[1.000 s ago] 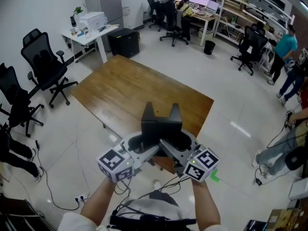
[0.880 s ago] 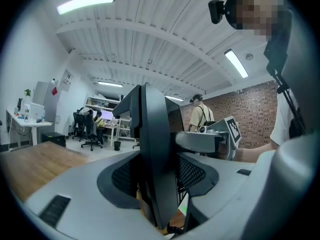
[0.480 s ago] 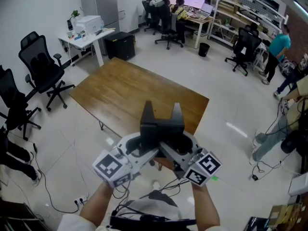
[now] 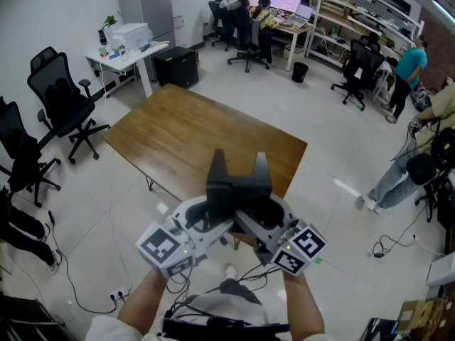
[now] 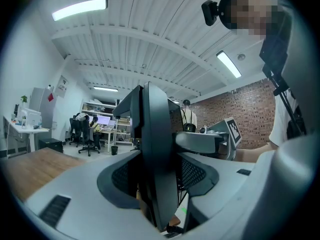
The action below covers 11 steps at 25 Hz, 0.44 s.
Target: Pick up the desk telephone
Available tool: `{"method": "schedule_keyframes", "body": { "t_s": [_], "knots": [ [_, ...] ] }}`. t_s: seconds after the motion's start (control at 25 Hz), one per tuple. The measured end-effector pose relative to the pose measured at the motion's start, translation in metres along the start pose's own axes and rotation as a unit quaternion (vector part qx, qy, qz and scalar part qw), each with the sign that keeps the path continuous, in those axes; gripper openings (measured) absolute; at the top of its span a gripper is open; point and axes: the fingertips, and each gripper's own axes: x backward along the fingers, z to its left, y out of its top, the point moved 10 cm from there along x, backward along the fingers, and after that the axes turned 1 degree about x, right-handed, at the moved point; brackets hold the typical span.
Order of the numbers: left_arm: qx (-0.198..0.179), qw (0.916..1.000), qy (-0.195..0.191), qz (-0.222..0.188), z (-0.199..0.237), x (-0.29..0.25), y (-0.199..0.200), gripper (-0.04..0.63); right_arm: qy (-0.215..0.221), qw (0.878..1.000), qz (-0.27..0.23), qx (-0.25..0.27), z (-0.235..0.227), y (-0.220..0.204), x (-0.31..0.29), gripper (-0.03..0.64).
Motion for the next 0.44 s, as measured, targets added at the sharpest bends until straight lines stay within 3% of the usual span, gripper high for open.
{"method": "schedule_keyframes", "body": {
  "t_s": [0.44],
  "knots": [
    [0.002,0.9999,-0.009,0.004,-0.0053,-0.0054,-0.0025,0.213,-0.002,1.000,0.000,-0.001,-0.0034,-0.0014,0.0069,0.268]
  ]
}}
